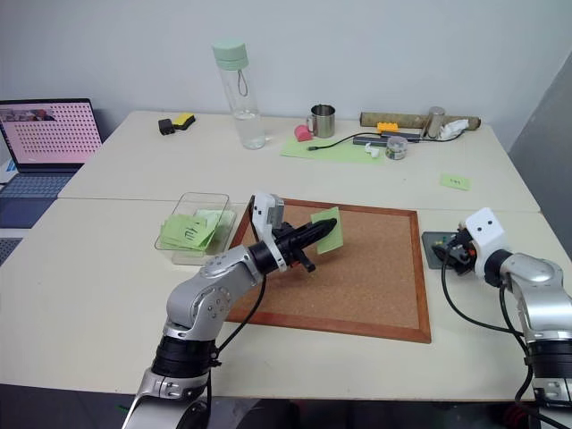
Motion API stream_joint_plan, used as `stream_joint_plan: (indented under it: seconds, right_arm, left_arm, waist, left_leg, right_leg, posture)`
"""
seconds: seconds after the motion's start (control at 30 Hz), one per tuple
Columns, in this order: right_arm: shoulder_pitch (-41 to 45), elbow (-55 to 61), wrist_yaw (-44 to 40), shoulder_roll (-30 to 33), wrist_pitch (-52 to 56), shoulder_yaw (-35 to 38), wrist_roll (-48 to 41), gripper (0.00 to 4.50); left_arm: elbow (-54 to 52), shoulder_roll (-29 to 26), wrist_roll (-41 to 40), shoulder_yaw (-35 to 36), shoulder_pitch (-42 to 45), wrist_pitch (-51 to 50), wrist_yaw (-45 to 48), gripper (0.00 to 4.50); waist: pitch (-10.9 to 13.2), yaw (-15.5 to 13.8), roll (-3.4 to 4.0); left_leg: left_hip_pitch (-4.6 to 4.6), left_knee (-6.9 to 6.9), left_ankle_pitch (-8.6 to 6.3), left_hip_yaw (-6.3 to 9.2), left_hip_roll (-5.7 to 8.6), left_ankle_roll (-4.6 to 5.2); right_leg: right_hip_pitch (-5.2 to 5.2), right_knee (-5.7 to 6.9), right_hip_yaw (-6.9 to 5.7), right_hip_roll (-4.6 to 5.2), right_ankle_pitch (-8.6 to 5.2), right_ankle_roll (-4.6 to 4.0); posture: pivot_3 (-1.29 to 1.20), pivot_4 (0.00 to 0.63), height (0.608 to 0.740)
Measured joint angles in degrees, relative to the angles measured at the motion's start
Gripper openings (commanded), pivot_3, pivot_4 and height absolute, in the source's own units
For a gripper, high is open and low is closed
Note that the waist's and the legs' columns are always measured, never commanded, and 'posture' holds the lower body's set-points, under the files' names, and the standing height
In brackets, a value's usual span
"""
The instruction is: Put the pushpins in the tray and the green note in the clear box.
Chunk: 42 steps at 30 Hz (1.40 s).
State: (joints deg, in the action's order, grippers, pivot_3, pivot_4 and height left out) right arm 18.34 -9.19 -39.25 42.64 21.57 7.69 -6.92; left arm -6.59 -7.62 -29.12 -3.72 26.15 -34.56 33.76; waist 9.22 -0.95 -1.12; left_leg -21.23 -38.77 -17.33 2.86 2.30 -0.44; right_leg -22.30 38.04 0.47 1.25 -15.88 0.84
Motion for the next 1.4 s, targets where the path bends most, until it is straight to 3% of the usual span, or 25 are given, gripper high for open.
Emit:
stream_joint_plan:
  seconds: [0.37,0.93,1.4]
  right_arm:
    - [-0.8,-2.5,3.2,0.3,-6.4,-1.4,5.7,4.48]
    - [-3.9,-0.2,-0.3,2.7,-7.2,-2.0,5.6,4.48]
    - [1.0,-0.8,-0.9,2.7,-4.8,0.6,1.4,4.48]
  left_arm:
    - [0.0,-0.5,0.0,0.3,-0.7,0.3,-0.6,0.00]
    - [-0.3,-1.0,0.0,0.4,-1.1,0.3,-0.9,0.00]
    - [-0.3,-1.0,0.0,1.1,-1.0,0.3,-1.7,0.00]
  waist:
    - [0.0,0.0,0.00]
    - [0.0,0.0,0.00]
    - [0.0,-0.1,0.00]
  left_leg:
    - [0.01,0.00,0.01,-0.01,0.00,-0.02]
    - [0.02,0.00,0.01,0.00,0.00,-0.01]
    - [0.01,-0.01,0.01,0.00,0.00,-0.01]
  right_leg:
    - [0.00,0.01,0.01,0.00,0.00,0.00]
    - [0.01,0.01,0.00,0.00,0.00,0.00]
    - [0.01,0.00,0.00,0.00,0.00,0.00]
  posture:
    - [0.00,0.150,0.740]
    - [0.00,0.150,0.740]
    - [0.00,0.150,0.740]
